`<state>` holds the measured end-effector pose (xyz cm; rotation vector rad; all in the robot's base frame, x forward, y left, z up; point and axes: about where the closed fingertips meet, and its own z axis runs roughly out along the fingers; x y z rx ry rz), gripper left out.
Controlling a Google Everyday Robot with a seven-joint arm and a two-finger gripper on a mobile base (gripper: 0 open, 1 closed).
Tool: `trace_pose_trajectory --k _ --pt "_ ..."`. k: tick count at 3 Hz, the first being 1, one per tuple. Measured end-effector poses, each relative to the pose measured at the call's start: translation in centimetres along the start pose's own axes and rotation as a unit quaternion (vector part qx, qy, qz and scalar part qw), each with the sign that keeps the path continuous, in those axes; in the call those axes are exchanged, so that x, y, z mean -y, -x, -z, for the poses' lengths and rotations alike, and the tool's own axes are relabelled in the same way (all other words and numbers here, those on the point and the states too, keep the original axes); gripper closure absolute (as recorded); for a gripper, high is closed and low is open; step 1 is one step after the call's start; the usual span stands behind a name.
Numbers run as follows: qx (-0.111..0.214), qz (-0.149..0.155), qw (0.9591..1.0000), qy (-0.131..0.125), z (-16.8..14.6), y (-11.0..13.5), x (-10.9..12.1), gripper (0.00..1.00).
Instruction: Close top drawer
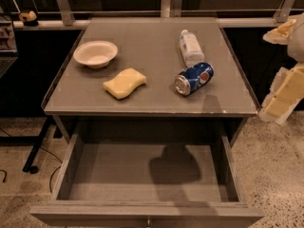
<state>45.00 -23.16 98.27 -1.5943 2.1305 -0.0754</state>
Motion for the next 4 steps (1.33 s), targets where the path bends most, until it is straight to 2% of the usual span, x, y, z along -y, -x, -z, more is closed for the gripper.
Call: trace_pose_trajectory --k 1,2,3,4 --pt "0.07 -0.01 0.9975 -0.004 -0.41 -0.81 1.2 0.0" --pt "0.105 0.015 0.9943 0.011 -0.62 -0.68 1.11 0.0" --pt "0.108 0.02 0.9938 0.012 -0.65 -0.5 1.06 0.0" --pt "0.113 0.012 0.9935 -0.001 -0.05 -0.72 1.13 0.0"
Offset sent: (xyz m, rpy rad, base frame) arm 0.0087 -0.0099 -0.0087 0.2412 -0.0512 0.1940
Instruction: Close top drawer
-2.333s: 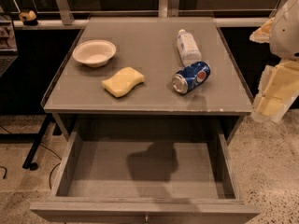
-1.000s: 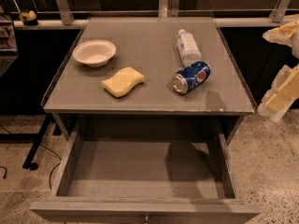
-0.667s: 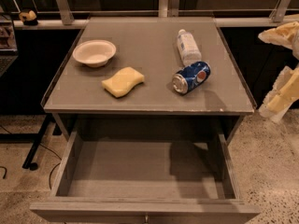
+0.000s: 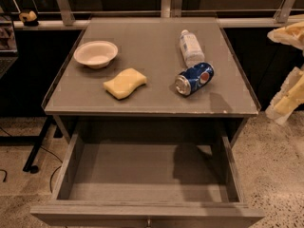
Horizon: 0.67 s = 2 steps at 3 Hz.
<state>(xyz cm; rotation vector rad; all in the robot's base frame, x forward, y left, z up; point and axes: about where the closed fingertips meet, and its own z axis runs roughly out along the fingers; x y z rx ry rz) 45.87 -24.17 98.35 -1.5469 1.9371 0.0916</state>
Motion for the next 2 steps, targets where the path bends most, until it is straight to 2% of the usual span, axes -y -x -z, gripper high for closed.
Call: trace_pose_trajectory --k 1,2 --pt "0.029 0.04 0.9982 0.033 -2.9 2.2 0.2 0.0" --pt "0.049 0.065 0.9948 0.061 -5.9 3.9 0.4 0.0"
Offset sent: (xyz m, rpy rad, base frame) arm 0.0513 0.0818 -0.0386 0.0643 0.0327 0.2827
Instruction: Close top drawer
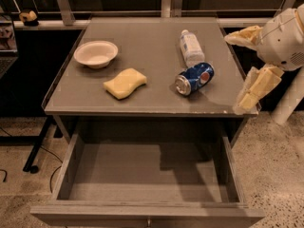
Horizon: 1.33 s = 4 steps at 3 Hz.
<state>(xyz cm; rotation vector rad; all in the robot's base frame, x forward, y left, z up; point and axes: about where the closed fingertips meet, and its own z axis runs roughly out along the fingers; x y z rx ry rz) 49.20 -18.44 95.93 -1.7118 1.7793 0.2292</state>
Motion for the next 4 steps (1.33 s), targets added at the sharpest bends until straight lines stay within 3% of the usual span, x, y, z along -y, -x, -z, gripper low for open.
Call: trace_pose_trajectory --k 2,3,4 --pt "-0.007 -0.006 1.0 0.001 -0.4 0.3 -0.3 0.0" --pt "-0.012 -0.034 0.9991 -0.021 0.0 0.4 -2.1 0.0" --pt "-0.016 -0.078 0.9954 -0.053 0.6 -0.1 -4.9 0.0"
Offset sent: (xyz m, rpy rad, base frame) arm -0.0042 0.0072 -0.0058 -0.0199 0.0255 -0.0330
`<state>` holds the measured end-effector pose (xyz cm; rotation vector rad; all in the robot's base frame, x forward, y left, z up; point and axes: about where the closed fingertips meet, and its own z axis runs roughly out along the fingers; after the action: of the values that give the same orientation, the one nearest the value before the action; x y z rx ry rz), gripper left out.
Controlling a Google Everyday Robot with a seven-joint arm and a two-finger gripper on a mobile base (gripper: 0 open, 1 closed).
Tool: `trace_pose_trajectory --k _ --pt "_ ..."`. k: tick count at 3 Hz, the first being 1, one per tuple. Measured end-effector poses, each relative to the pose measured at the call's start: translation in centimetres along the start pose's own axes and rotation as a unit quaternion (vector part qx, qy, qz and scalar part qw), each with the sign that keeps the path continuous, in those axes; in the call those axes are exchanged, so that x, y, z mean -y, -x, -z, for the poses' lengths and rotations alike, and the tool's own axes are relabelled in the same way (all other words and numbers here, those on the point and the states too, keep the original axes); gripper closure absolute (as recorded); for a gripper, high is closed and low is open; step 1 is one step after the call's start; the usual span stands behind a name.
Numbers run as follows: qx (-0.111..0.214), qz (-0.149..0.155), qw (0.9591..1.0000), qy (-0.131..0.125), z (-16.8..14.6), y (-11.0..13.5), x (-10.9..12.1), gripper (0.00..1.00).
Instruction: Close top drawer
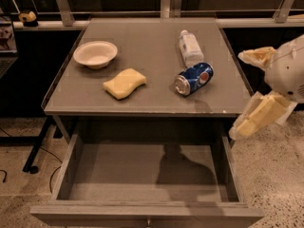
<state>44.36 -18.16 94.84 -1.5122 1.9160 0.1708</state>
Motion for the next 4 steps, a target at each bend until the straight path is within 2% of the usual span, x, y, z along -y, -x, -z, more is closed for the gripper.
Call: trace_pose_trajectory --k 1,2,3,4 --pt "-0.007 -0.04 0.999 -0.019 0.5 -1.1 -2.5 0.0" --pt "-0.021 -0.065 0.9975 -0.021 0.8 -1.9 -3.9 0.0" --pt "-0.021 -0.065 0.9974 -0.021 0.8 -1.9 -3.9 0.19" --pt "-0.021 -0.065 0.9974 -0.021 0.8 -1.9 -3.9 0.42"
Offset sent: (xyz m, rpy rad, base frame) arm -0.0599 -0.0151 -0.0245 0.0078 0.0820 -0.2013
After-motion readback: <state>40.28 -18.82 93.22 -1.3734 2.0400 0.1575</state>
